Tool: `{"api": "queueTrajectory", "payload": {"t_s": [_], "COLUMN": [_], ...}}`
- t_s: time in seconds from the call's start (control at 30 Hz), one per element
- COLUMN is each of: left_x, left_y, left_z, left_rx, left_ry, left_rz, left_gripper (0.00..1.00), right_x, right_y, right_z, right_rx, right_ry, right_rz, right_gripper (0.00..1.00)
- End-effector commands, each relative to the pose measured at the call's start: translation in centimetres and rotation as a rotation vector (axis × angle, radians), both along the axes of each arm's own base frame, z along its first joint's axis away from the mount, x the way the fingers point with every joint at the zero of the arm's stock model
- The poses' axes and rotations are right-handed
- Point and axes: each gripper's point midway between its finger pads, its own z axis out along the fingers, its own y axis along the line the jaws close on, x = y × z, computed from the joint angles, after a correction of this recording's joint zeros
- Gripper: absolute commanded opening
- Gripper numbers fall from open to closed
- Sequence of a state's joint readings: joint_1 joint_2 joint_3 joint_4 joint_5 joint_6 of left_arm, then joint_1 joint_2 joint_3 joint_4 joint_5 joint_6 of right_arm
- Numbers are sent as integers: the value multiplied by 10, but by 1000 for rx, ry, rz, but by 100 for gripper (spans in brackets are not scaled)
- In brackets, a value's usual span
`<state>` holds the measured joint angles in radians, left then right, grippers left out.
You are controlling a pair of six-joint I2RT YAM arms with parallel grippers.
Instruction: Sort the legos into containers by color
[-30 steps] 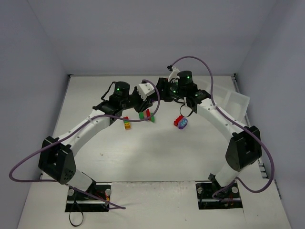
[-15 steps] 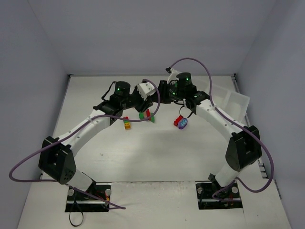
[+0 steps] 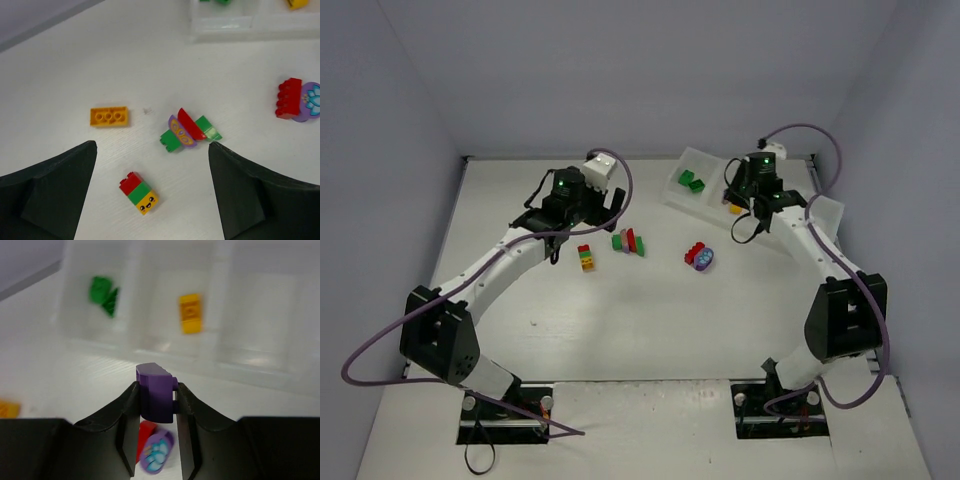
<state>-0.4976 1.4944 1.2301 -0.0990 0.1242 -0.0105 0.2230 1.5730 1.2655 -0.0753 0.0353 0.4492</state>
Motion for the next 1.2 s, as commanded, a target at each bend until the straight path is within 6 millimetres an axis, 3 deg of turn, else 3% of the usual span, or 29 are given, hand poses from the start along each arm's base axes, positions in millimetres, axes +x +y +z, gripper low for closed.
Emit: {"api": "queueTrajectory", "payload": {"t_s": [0.0, 0.03, 0.17, 0.27, 0.3, 0.37, 0.4, 0.43, 0.5, 0.53, 0.67, 0.83, 0.93, 1.0, 1.03, 1.1, 1.17], "left_x": [9, 10, 10, 13, 13, 17, 18, 21, 27, 30, 46, 69, 79, 88, 91, 96, 97], "left_y": [37, 43, 60, 71, 73, 76, 77, 78, 80, 79, 76, 74, 76, 74, 73, 71, 71], "left_z": [6, 2, -11, -17, -20, -23, -25, -30, -30, -39, -46, -59, -78, -78, -88, -90, -105], "left_rx": [-68, -84, -94, -67, -61, -55, -52, -48, -51, -48, -32, -2, 59, 74, 107, 128, 169], "left_ry": [48, 71, 127, 138, 150, 162, 167, 178, 192, 218, 236, 264, 288, 287, 298, 304, 336], "left_rz": [213, 249, 311, 356, 360, 372, 375, 382, 395, 397, 408, 410, 387, 361, 331, 298, 265], "left_gripper": [86, 86, 86, 86, 86, 86, 86, 86, 86, 86, 86, 86, 86, 86, 86, 86, 86], "right_x": [-5, -5, -3, 3, 9, 19, 23, 27, 36, 40, 41, 36, 29, 24, 20, 12, 6], "right_y": [-87, -106, -146, -164, -161, -172, -171, -171, -170, -168, -163, -154, -140, -128, -124, -116, -103], "right_z": [15, 6, -23, -41, -53, -50, -60, -61, -62, -59, -49, -24, -7, 9, 9, 21, 15], "right_rx": [-129, -144, -160, -161, -154, -140, -143, -146, -149, -142, -123, -84, -47, -21, -22, -3, -10], "right_ry": [-58, -38, 26, 63, 88, 85, 105, 108, 109, 103, 86, 39, 8, -24, -22, -46, -32], "right_rz": [-372, -433, -562, -617, -599, -613, -603, -596, -578, -563, -532, -492, -427, -380, -358, -322, -279], "right_gripper": [4, 5, 4, 3, 4, 11, 15, 23, 30, 40, 60, 61, 61, 61, 61, 62, 62]}}
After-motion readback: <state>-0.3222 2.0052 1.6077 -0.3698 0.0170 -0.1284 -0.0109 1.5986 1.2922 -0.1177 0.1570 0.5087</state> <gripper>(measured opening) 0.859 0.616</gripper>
